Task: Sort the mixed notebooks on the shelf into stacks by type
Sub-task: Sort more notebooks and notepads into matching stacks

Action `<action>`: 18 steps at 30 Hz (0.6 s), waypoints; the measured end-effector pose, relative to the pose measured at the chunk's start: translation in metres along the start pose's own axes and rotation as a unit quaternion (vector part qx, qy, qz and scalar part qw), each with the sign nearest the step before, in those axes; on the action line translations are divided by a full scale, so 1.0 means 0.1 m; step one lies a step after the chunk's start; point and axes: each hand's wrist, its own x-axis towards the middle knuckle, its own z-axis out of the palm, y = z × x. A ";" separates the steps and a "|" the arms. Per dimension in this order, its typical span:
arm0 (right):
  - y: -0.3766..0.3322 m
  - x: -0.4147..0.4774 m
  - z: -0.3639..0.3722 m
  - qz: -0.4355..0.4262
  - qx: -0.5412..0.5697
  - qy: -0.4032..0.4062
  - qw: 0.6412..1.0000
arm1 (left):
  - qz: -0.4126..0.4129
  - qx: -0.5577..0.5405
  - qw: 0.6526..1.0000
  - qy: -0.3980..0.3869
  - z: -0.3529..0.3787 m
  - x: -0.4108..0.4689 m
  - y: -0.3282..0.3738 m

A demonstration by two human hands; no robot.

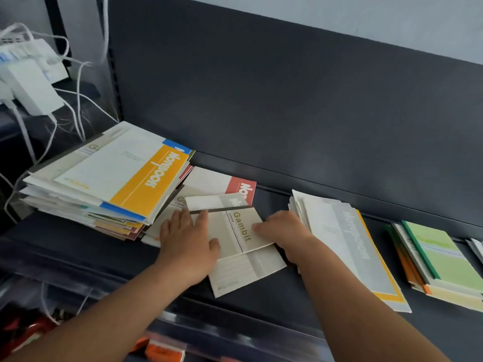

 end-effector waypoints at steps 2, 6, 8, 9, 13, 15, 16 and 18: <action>-0.01 0.00 0.00 0.010 0.041 -0.012 0.999 | 0.015 -0.025 1.000 0.008 0.03 0.03 -0.04; 0.01 -0.05 -0.01 0.018 0.149 -0.042 0.988 | 0.043 -0.103 0.993 0.047 -0.01 0.03 -0.07; 0.05 -0.07 -0.04 0.018 0.221 -0.049 0.974 | 0.051 -0.176 0.981 0.056 -0.06 0.02 -0.05; 0.07 -0.09 -0.07 0.010 0.251 -0.044 0.967 | 0.055 -0.233 0.970 0.051 -0.10 0.00 -0.03; 0.13 -0.21 -0.30 -0.029 0.345 0.001 0.938 | 0.047 -0.448 0.893 0.024 -0.28 -0.06 0.14; 0.17 -0.27 -0.44 -0.033 0.378 0.025 0.925 | 0.039 -0.515 0.856 -0.009 -0.33 -0.11 0.28; 0.20 -0.30 -0.52 -0.035 0.390 0.036 0.919 | 0.044 -0.536 0.842 -0.032 -0.34 -0.14 0.37; 0.28 -0.35 -0.67 -0.039 0.403 0.065 0.912 | 0.066 -0.541 0.835 -0.077 -0.34 -0.19 0.53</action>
